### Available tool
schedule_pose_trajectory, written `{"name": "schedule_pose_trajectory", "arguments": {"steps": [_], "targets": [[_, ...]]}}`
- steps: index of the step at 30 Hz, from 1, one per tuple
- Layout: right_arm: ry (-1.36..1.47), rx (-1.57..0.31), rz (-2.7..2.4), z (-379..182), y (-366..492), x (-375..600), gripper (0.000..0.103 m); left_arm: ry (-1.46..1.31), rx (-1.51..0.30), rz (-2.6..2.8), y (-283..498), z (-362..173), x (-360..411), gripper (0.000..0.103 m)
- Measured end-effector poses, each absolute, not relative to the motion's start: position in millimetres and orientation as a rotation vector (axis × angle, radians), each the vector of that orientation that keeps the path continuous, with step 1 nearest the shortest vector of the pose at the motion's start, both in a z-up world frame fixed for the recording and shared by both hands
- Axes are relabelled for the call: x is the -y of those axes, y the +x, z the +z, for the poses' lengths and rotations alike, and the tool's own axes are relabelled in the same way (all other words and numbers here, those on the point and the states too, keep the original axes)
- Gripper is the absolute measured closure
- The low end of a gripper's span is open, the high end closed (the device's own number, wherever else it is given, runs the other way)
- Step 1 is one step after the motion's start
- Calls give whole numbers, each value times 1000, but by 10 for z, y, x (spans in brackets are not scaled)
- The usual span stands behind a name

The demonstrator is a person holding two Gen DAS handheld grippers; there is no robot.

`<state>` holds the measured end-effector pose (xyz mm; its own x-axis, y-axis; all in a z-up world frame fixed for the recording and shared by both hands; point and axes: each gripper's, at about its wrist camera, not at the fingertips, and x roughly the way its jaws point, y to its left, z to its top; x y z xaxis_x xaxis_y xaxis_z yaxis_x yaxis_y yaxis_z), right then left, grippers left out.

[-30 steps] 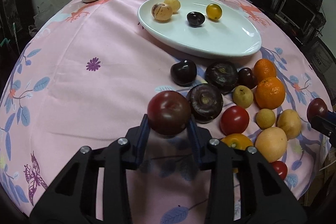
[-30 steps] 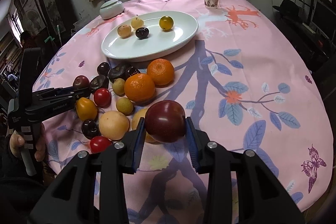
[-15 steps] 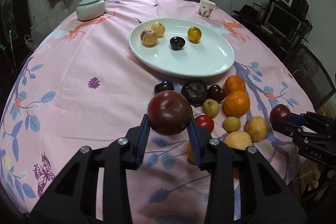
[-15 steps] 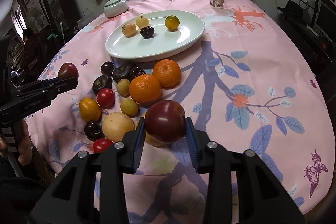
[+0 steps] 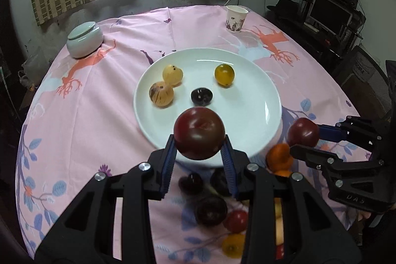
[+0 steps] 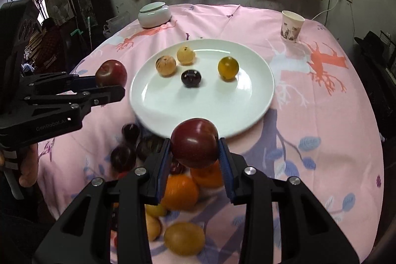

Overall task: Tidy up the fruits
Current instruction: 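Carry both plums onto the white plate and open both grippers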

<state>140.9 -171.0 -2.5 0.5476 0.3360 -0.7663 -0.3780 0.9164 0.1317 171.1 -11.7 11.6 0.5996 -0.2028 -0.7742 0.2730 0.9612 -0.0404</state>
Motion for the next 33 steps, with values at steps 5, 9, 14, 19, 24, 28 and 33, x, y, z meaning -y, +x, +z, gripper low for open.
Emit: {"name": "schedule_pose_trajectory", "arguments": {"steps": [5, 9, 14, 19, 24, 28, 33], "targets": [[-50, -916, 376, -101, 2062, 1581, 65, 91, -912, -226, 2388, 50, 296, 66], [-56, -947, 340, -242, 2381, 1597, 66, 66, -954, -233, 2764, -92, 375, 66], [-110, -970, 313, -383, 2547, 1596, 66, 50, -1011, -246, 3056, -280, 453, 66], [-134, -964, 304, -444, 2628, 1587, 66, 42, -1052, -254, 3209, -446, 517, 66], [-187, -952, 270, -469, 2681, 1553, 56, 26, -1074, -253, 3262, -477, 539, 64], [-210, -899, 245, -343, 2602, 1596, 40, 28, -1032, -264, 3154, -295, 497, 46], [-171, -890, 240, -135, 2358, 1740, 39, 3, -943, -296, 2736, 104, 353, 31]]}}
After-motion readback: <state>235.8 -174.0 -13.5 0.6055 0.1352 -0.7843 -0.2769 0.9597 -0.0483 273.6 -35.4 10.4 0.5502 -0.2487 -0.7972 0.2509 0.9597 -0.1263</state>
